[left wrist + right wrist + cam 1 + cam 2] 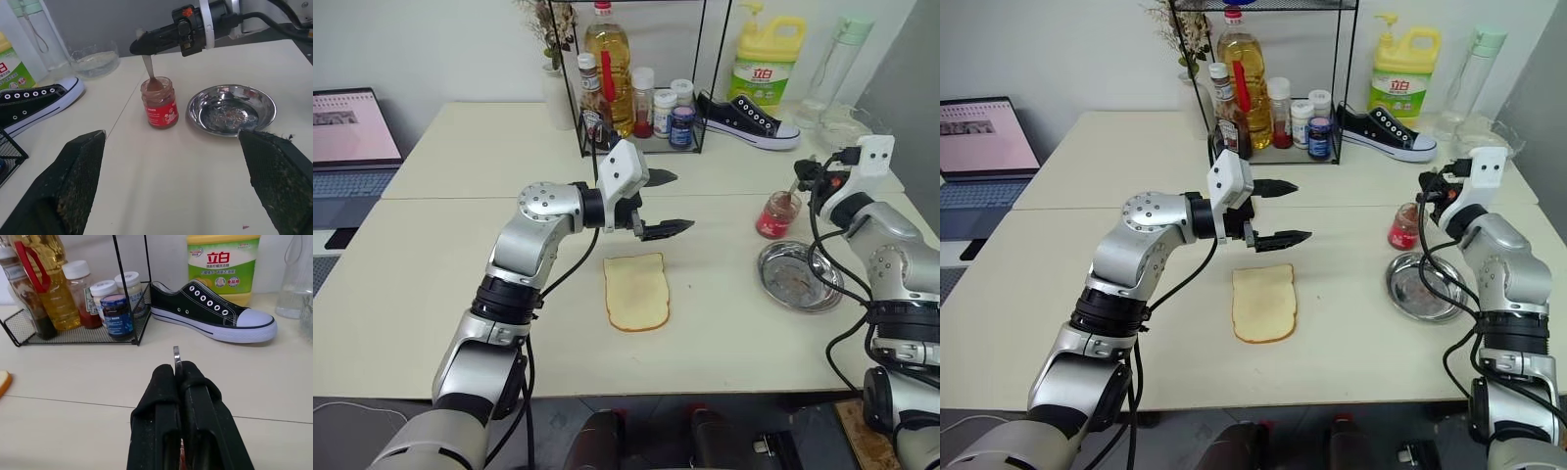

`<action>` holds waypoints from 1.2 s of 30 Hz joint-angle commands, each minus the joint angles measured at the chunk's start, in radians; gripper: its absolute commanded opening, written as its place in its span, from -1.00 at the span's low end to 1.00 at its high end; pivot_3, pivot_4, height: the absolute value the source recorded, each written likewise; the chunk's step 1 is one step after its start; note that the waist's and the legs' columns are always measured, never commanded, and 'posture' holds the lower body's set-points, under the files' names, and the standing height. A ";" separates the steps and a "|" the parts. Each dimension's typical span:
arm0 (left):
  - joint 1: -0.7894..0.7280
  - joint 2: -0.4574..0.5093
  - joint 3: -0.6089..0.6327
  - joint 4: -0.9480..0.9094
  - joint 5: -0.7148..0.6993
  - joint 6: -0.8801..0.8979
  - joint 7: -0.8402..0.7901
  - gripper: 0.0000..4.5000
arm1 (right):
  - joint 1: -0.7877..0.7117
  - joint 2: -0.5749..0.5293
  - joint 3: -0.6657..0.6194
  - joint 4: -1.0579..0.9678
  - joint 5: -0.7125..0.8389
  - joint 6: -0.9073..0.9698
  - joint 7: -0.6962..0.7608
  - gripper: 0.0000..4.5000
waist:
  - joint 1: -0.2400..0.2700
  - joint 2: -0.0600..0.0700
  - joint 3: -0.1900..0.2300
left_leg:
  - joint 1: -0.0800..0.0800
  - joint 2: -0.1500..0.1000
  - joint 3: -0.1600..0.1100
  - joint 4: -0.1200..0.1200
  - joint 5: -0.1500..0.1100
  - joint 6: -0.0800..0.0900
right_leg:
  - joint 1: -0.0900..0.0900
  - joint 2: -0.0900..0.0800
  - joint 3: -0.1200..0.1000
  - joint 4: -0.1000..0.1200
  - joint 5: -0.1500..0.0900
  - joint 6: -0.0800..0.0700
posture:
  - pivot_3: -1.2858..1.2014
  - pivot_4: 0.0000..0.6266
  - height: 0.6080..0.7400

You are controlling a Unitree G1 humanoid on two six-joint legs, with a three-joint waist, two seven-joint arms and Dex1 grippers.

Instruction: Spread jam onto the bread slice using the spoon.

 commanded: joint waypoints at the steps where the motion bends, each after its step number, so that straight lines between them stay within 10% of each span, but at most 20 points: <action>1: -0.014 0.001 0.002 -0.056 -0.002 -0.004 0.008 1.00 | -0.026 -0.011 0.025 -0.016 -0.076 -0.089 0.025 -0.99 | 0.000 0.000 0.000 | 0.000 0.000 0.000 0.000 0.000 0.000 | 0.000 0.000 0.000 0.000 0.000 0.000 | 0.03 -0.52 1.00; 18: -0.007 0.008 0.010 -0.066 -0.004 0.003 0.012 1.00 | 0.074 0.034 0.083 -0.028 -0.219 -0.153 0.066 -0.99 | 0.000 0.000 0.000 | 0.000 0.000 0.001 0.000 0.001 -0.002 | -0.002 0.000 0.000 0.002 0.000 0.000 | 0.03 -0.52 1.00; 36: -0.007 0.011 0.018 -0.005 0.002 -0.064 0.002 1.00 | -0.027 0.154 -0.302 -0.111 0.140 0.194 -0.188 -0.99 | 0.000 0.000 0.000 | -0.001 0.000 0.001 0.000 0.000 0.000 | -0.002 0.000 0.001 0.002 0.000 0.000 | 0.03 -0.52 1.00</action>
